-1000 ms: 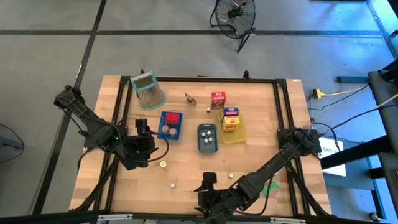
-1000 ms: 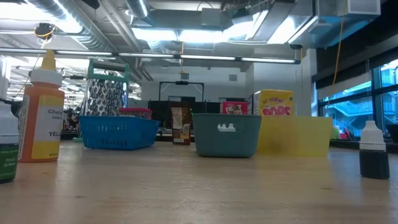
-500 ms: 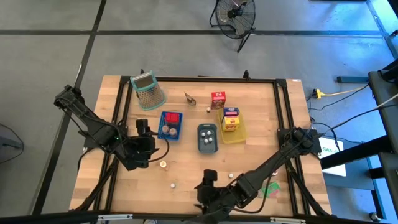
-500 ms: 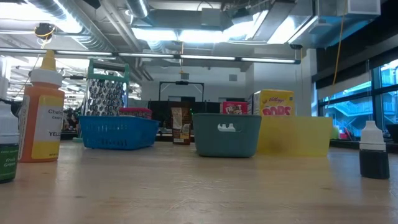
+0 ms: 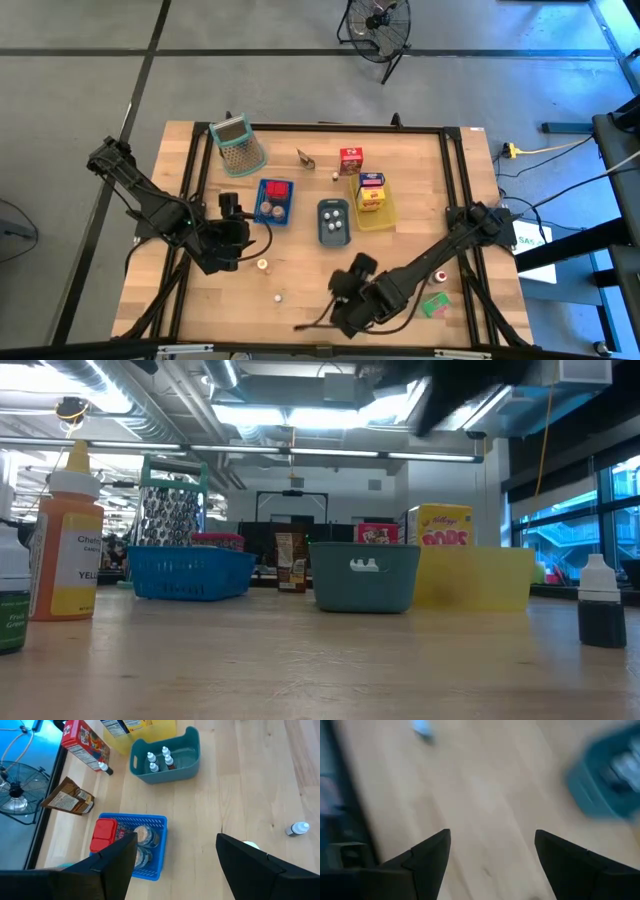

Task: Pick & Place Kitchen Items
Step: Put the small black food coloring into the green bin

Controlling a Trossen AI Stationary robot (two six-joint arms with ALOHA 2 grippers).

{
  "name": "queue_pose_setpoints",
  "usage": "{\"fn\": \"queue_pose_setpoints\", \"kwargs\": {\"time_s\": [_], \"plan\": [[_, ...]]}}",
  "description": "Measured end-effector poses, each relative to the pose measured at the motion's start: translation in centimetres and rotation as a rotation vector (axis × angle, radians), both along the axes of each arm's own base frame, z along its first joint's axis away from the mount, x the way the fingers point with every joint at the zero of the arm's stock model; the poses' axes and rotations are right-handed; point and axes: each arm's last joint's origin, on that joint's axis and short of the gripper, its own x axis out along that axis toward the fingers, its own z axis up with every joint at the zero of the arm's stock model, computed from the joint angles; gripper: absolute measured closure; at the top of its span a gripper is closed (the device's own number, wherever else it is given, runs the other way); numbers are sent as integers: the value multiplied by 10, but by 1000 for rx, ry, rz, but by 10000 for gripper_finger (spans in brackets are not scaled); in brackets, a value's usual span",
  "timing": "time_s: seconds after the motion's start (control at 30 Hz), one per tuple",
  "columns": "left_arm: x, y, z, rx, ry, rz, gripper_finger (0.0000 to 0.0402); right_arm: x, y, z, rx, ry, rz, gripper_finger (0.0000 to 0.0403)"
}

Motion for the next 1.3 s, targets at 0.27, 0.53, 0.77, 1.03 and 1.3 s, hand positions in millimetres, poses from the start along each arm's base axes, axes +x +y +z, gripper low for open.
{"fn": "queue_pose_setpoints", "kwargs": {"time_s": [0.27,0.53,0.77,1.03,1.3], "plan": [[0,1,0,20,-15,12,135,-21,-17,-5,-31,212,-242,110],[0,1,-2,25,-9,12,135,-21,-22,-5,-8,227,-332,110],[-1,1,-16,36,36,5,137,-26,-29,-6,73,345,-507,110],[-1,1,-20,42,37,5,136,-22,-26,-6,120,305,-507,115],[-1,0,-20,24,41,-3,135,-27,-28,-18,91,335,-537,137]]}}
